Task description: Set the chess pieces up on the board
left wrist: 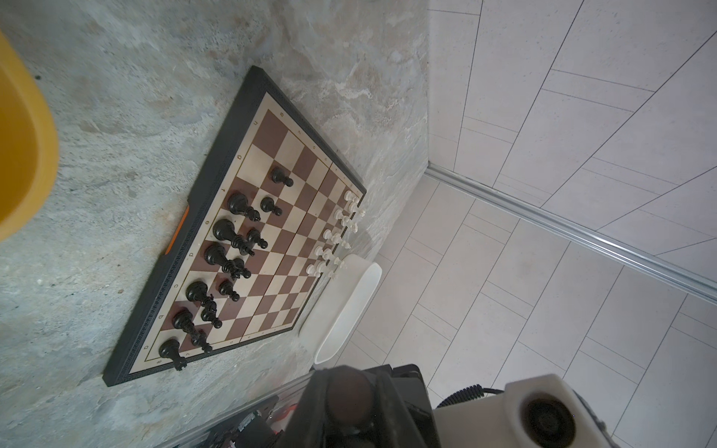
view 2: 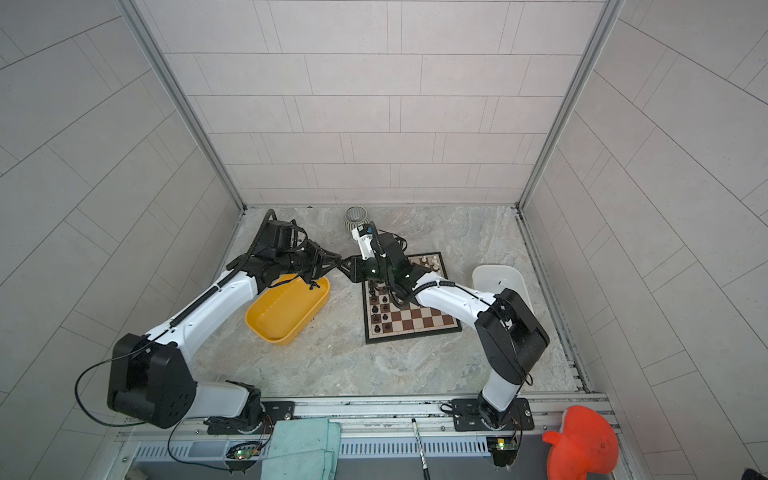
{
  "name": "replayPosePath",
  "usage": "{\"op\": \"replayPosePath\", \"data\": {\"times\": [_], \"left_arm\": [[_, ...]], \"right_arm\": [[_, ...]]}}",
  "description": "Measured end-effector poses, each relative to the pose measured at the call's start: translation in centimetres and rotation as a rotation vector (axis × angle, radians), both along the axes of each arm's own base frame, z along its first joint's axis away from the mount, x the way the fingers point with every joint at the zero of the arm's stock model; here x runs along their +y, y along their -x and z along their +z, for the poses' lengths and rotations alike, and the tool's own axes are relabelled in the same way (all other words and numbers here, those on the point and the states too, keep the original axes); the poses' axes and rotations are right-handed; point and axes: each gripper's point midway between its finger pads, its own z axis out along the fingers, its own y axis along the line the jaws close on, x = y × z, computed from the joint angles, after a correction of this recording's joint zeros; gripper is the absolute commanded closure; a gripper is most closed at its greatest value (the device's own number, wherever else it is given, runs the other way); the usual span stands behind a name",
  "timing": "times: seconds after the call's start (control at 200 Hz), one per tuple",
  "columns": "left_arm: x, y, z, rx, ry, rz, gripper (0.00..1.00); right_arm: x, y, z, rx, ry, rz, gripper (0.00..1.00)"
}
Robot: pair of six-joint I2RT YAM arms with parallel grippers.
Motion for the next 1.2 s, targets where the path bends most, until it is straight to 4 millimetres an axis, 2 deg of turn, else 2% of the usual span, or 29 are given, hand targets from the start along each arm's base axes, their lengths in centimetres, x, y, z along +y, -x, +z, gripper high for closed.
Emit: {"op": "replayPosePath", "data": {"times": [0.345,0.475,0.535,0.55,0.585,0.59,0.6,0.615,0.751,0.886,0.956,1.056,1.201], "left_arm": [[0.0,-0.1,0.2,-0.006,0.002,0.008,0.76],[0.0,-0.2,0.3,-0.013,0.002,0.009,0.70],[-0.1,-0.1,0.3,-0.019,-0.002,0.002,0.61],[-0.1,-0.1,0.3,-0.017,-0.002,0.002,0.56],[-0.1,0.0,0.3,-0.022,-0.007,-0.003,0.30],[-0.1,0.0,0.3,-0.023,-0.007,-0.005,0.18],[-0.1,0.0,0.3,-0.030,-0.012,-0.010,0.05],[-0.1,-0.1,0.2,-0.031,-0.015,-0.008,0.01],[0.7,0.0,0.3,-0.073,-0.095,-0.052,0.00],[2.4,0.0,1.1,-0.164,-0.263,-0.140,0.00],[3.5,0.6,1.0,-0.199,-0.368,-0.208,0.00],[4.7,2.2,-0.3,-0.203,-0.496,-0.315,0.00],[6.2,4.7,-3.0,-0.158,-0.611,-0.443,0.00]], "right_arm": [[0.1,0.0,0.4,0.017,-0.030,0.001,1.00],[0.1,-0.1,0.6,0.025,-0.041,-0.003,1.00],[0.0,-0.2,0.5,0.027,-0.041,-0.004,1.00],[0.0,-0.2,0.5,0.028,-0.040,-0.006,1.00],[-0.1,-0.3,0.6,0.033,-0.036,-0.007,1.00],[-0.1,-0.3,0.6,0.033,-0.035,-0.007,1.00],[-0.2,-0.3,0.6,0.034,-0.031,-0.007,1.00],[-0.2,-0.4,0.6,0.037,-0.025,-0.007,1.00],[-2.2,-1.8,1.4,0.057,0.074,-0.029,1.00],[-6.7,-4.9,3.5,0.045,0.258,-0.111,1.00],[-9.1,-6.4,3.9,0.032,0.381,-0.157,1.00],[-11.1,-7.4,2.7,0.048,0.565,-0.177,1.00],[-12.2,-8.5,-1.9,0.133,0.803,-0.138,1.00]]}}
